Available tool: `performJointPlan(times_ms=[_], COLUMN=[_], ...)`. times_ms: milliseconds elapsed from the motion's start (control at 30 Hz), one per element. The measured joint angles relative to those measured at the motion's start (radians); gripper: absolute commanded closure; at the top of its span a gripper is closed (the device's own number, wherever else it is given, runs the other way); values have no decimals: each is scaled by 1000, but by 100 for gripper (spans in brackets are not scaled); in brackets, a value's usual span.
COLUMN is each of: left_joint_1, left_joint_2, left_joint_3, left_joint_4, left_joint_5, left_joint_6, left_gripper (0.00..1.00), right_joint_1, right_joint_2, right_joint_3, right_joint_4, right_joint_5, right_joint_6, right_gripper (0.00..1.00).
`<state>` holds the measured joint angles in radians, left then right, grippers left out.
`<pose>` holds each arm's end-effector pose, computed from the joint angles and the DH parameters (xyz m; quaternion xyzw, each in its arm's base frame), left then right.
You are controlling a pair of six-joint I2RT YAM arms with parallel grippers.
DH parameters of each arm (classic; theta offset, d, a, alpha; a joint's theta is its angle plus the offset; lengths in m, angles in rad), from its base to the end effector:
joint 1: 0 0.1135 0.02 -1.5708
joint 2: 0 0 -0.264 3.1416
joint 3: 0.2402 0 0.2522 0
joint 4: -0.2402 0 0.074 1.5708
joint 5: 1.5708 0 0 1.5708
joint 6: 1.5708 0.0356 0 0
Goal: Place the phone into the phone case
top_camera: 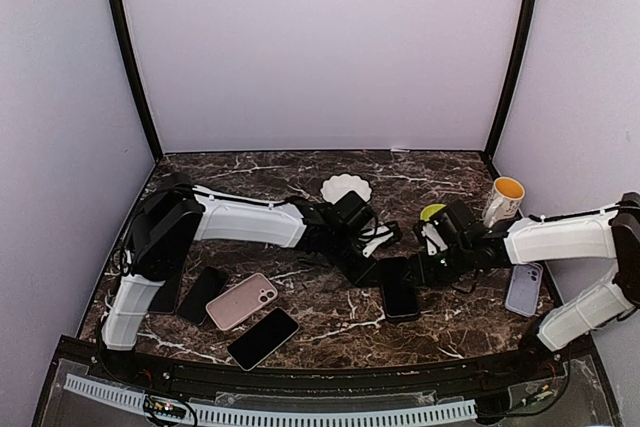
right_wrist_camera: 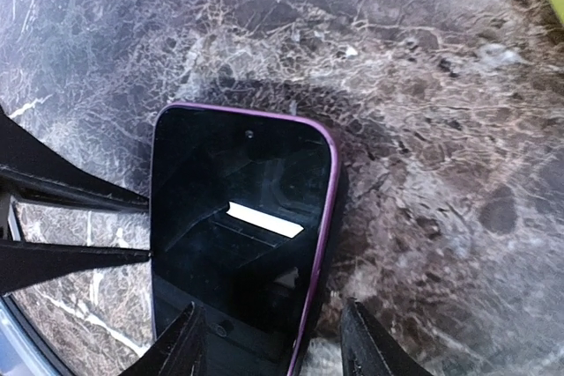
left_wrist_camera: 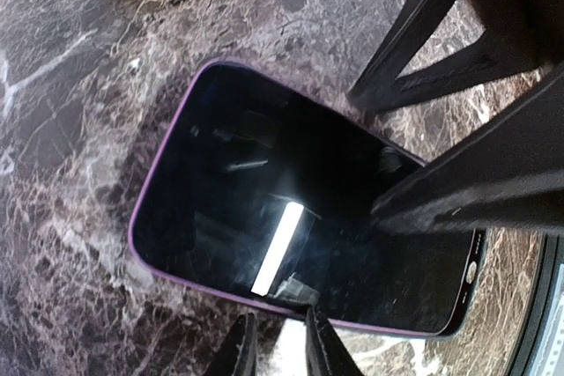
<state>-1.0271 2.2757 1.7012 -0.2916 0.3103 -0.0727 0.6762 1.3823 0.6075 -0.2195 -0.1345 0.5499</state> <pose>0.2489 -0.4328 0.1496 0.4733 0.7992 -0.3018 0.2149 0.1897 0.1584 0.1527 -0.0794 0.9535 0.2159 0.1949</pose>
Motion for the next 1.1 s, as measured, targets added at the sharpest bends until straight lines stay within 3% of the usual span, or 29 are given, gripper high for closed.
performJointPlan(times_ms=[233,500,800,933,1000,1100], left_joint_1=[13,61,111,122,129,150], left_joint_2=[-55,-188,-259,-339,-397,-475], left_joint_3=[-5,-114,-242,-309,-344,-381], left_joint_4=[-39,-23,6,31,50,85], left_joint_5=[1,45,74,74,71,51], left_joint_6=[5,-26,-71,-81,-86,-87], left_gripper=[77,77,75,72,66,43], right_joint_1=[13,82,147,180,206,252], right_joint_2=[-68,-73,-5,5,9,24], right_joint_3=[5,-47,30,121,183,275], right_joint_4=[-69,-75,-184,-333,-391,-425], right_joint_5=[-6,0,138,253,309,364], right_joint_6=[9,69,147,183,194,206], right_gripper=[55,56,57,35,5,1])
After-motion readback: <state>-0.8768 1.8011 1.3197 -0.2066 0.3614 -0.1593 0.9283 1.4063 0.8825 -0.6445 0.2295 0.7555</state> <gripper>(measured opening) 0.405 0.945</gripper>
